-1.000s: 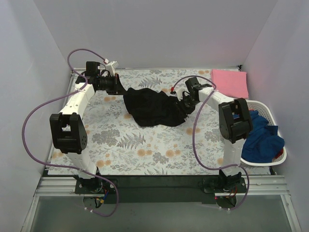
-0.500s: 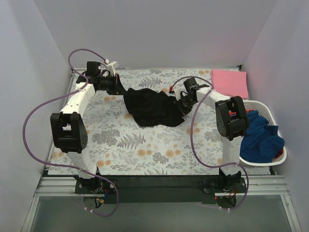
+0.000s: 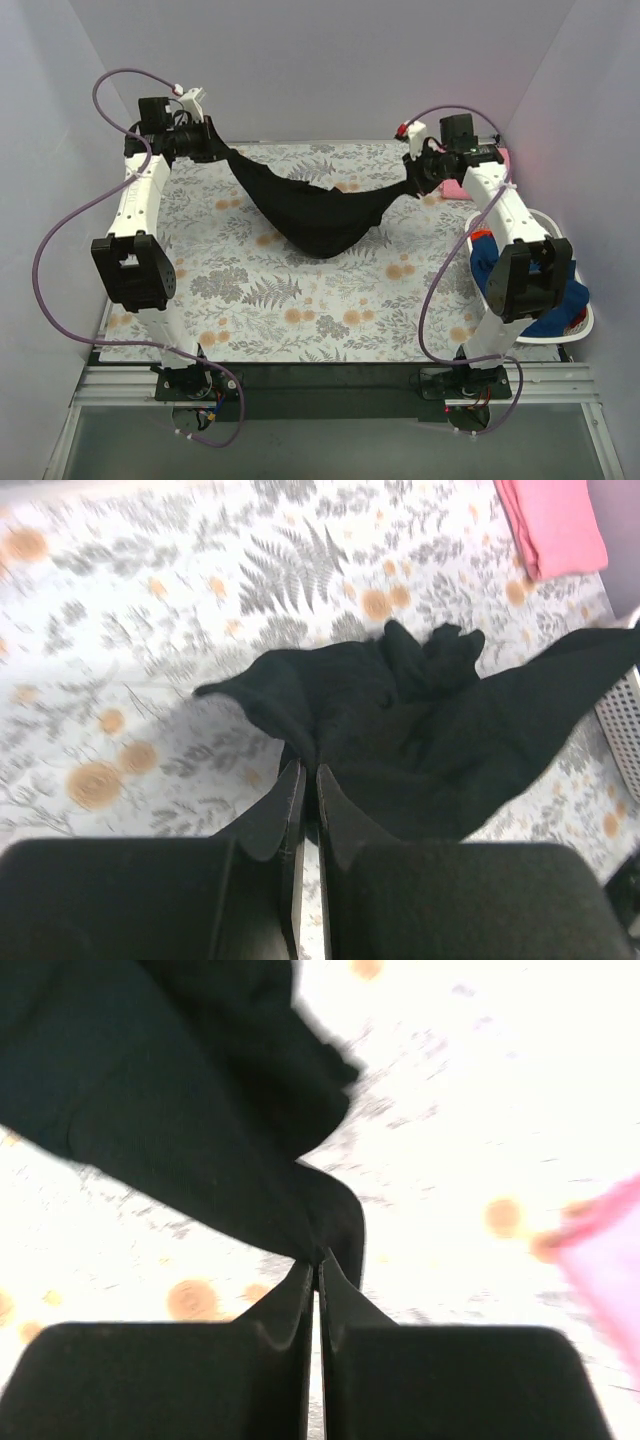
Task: Fold and stack the t-shirts
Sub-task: Flatten the tshirt out
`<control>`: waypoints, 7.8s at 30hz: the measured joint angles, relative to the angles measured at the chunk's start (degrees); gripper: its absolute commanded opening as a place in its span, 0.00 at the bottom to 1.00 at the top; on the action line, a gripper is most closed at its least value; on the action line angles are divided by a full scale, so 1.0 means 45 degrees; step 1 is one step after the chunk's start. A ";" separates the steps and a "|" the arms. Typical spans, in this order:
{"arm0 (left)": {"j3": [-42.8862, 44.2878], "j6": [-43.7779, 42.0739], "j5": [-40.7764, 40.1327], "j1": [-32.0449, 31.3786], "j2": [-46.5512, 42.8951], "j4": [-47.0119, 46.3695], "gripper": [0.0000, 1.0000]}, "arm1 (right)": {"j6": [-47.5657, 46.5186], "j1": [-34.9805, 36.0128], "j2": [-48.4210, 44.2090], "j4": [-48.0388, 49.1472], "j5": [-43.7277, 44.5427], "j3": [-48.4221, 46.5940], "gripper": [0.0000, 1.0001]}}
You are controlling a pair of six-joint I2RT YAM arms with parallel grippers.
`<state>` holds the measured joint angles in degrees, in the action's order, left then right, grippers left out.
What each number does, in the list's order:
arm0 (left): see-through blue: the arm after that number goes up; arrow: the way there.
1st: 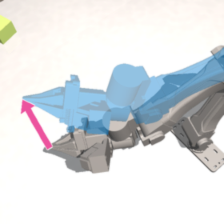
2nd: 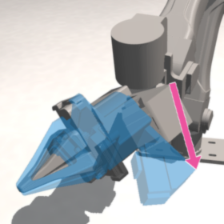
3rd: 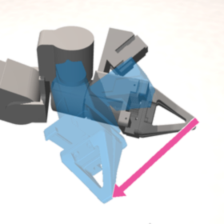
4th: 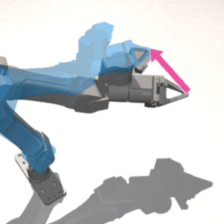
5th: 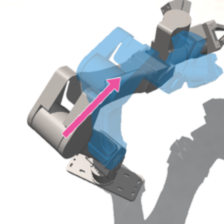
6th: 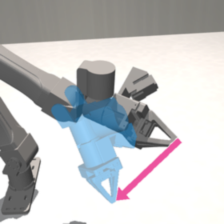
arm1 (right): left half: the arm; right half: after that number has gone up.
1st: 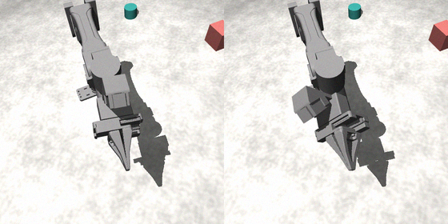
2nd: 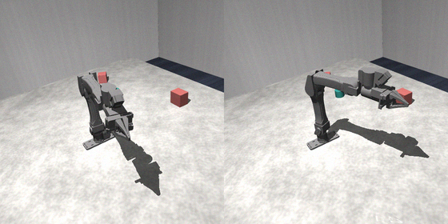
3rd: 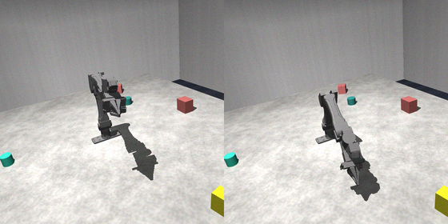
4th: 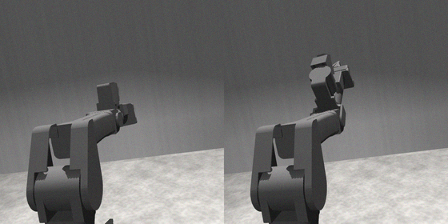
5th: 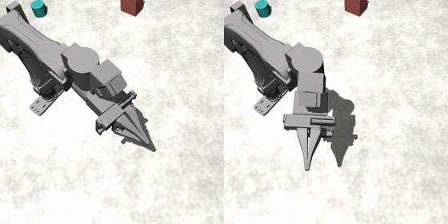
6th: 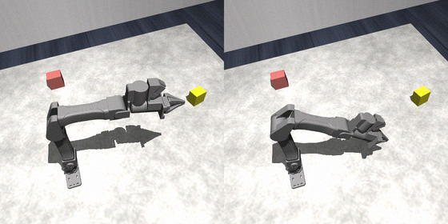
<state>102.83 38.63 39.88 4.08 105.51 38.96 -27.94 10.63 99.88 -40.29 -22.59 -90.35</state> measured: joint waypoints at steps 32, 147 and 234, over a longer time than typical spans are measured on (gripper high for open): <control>-1.0632 -0.9452 0.1010 0.2176 -0.7009 0.4192 0.72 | -0.4881 -0.0665 -0.5576 -0.0913 0.1277 0.9457 0.01; -1.0015 -0.1389 -0.3230 -0.1297 -0.8495 -0.6460 0.00 | -0.0612 0.3978 -0.2482 -0.1132 -0.2322 0.7363 0.61; -0.7703 -0.0359 -0.1015 0.0889 -0.6839 -0.6130 0.00 | -0.3444 0.3094 -0.5260 -0.1375 0.2565 0.6169 0.01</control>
<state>68.16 37.01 35.31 8.08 74.74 11.38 -43.44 24.56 76.20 -46.48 -11.05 -62.59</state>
